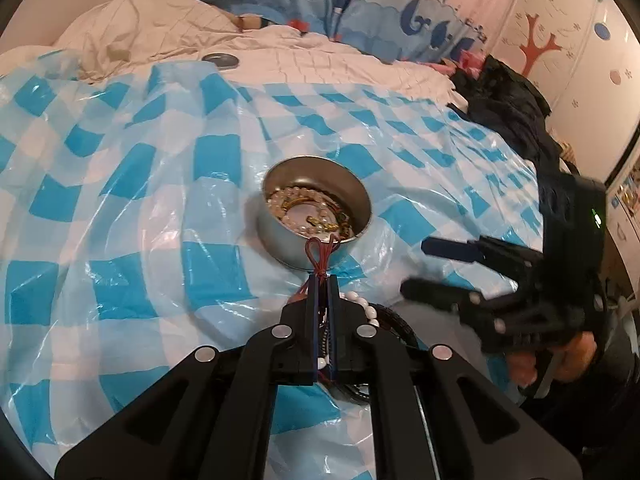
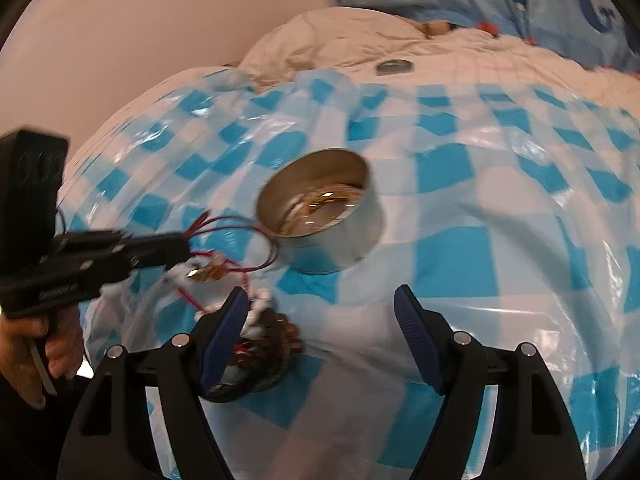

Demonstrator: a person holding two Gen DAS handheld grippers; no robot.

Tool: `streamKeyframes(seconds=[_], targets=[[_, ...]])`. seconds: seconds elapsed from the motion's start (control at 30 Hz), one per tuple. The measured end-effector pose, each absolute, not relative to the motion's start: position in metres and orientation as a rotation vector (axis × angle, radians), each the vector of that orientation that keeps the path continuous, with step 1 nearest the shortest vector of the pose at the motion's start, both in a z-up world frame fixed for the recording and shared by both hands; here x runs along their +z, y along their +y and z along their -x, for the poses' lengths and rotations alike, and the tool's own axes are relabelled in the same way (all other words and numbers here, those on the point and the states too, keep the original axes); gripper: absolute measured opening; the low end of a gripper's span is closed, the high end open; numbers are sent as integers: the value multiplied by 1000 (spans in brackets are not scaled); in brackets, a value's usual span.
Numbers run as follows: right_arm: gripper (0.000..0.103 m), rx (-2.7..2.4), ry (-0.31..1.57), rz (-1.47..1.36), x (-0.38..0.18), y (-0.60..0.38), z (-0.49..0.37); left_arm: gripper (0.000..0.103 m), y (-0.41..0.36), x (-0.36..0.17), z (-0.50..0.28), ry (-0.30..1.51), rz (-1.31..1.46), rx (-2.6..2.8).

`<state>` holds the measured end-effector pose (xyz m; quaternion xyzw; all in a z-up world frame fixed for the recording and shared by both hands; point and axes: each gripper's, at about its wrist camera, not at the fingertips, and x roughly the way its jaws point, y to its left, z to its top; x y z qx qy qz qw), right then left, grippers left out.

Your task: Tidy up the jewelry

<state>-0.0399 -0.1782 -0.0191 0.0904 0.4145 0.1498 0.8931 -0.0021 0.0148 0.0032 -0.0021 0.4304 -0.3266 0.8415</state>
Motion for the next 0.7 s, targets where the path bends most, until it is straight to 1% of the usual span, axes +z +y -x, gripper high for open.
streamKeyframes(seconds=[0.1, 0.13, 0.17, 0.37, 0.63, 0.67, 0.7], targets=[[74, 360, 842, -129, -16, -161, 44, 3, 21, 6, 0, 902, 58, -694], [78, 381, 837, -109, -16, -154, 45, 3, 23, 8, -1, 899, 77, -696], [79, 394, 834, -92, -16, -148, 46, 3, 27, 9, -3, 897, 105, -705], [79, 408, 828, -25, -21, -129, 45, 3, 37, 11, -5, 905, 165, -728], [79, 521, 783, -44, -16, -103, 40, 3, 33, 14, 0, 902, 183, -775], [78, 534, 787, -49, -17, -100, 40, 3, 32, 15, 0, 901, 186, -786], [73, 543, 792, -55, -19, -99, 41, 3, 31, 16, 1, 901, 191, -797]])
